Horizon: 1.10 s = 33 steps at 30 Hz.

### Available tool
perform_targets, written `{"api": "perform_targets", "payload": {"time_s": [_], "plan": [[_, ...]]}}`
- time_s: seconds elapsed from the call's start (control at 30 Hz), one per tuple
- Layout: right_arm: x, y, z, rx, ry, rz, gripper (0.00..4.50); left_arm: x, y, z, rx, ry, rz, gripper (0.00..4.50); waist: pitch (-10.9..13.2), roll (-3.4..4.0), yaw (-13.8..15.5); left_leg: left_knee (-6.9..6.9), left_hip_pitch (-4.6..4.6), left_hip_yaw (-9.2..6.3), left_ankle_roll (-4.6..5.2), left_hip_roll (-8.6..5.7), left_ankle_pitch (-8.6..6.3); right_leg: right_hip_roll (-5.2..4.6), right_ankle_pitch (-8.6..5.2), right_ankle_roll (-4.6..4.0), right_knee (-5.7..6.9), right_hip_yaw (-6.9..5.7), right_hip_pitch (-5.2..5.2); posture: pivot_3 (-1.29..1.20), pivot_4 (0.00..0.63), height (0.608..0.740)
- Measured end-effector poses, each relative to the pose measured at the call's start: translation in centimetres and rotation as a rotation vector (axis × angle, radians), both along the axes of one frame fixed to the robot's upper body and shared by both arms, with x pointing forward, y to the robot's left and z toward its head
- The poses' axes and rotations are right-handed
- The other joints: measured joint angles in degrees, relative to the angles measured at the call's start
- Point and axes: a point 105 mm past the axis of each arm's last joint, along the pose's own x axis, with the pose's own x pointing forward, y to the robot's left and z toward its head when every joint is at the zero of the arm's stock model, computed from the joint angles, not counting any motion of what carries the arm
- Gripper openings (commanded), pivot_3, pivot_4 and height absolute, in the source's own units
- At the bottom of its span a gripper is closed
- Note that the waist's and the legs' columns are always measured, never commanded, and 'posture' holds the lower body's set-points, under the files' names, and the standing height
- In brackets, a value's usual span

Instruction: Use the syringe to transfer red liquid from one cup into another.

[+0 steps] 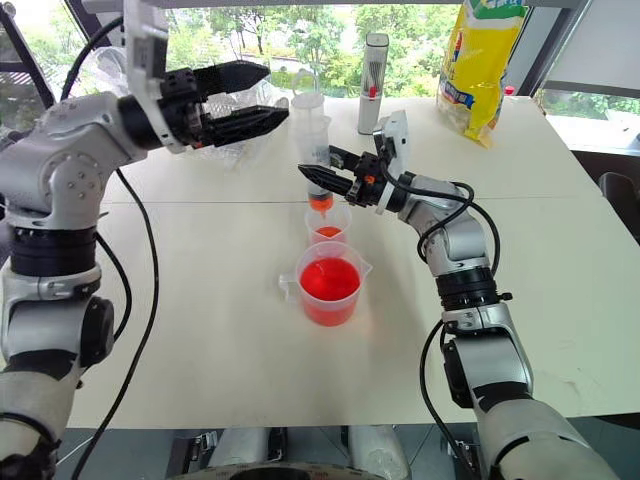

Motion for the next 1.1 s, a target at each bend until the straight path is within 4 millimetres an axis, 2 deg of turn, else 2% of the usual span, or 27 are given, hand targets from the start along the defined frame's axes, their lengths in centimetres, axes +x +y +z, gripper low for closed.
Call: {"api": "perform_targets", "payload": {"time_s": [0.17,0.33,0.43,0.63,0.67,1.1], "plan": [[0.0,-0.1,-0.2,-0.012,-0.012,-0.011,1.40,1.2,-1.5,0.9,-0.015,-0.020,-0.006,4.05,0.0,0.00,-0.1,-0.02,0.01,0.02,0.00,0.00,0.00,0.02,0.00,0.00,0.00,0.01,-0.01,0.00,0.150,0.740],[0.1,-0.4,-0.9,-0.022,0.003,-0.023,1.40,1.8,-2.7,0.0,-0.037,0.029,-0.053,4.05,0.0,0.00,-0.1,-0.01,0.02,0.02,0.00,0.01,0.00,0.02,0.00,0.00,0.01,0.02,-0.01,0.00,0.150,0.740],[0.0,-0.5,-1.1,-0.025,0.007,-0.026,1.40,2.2,-3.2,-0.7,-0.035,0.052,-0.063,3.19,0.0,0.00,-0.1,-0.01,0.02,0.02,0.00,0.01,0.00,0.02,0.00,0.00,0.01,0.02,-0.01,0.00,0.150,0.740],[0.1,-0.5,-1.1,-0.025,0.007,-0.033,1.40,2.3,-3.9,-1.1,-0.023,0.069,-0.083,0.18,0.0,0.00,-0.1,-0.02,0.02,0.02,-0.01,0.00,0.00,0.03,0.00,0.00,0.00,0.02,-0.01,0.00,0.150,0.740],[0.2,-0.6,-1.1,-0.027,0.006,-0.040,1.40,2.2,-4.2,-1.2,-0.025,0.075,-0.095,0.04,0.0,0.00,-0.1,-0.02,0.02,0.02,-0.01,0.00,0.00,0.02,0.00,0.00,0.00,0.02,-0.01,0.00,0.150,0.740],[0.1,-0.6,-1.3,-0.042,0.016,-0.031,1.40,1.6,-4.3,-1.5,-0.005,0.083,-0.106,0.04,0.0,0.00,-0.1,-0.02,0.02,0.01,-0.01,0.01,0.00,0.03,0.00,0.00,0.01,0.03,-0.01,0.00,0.150,0.740]]}}
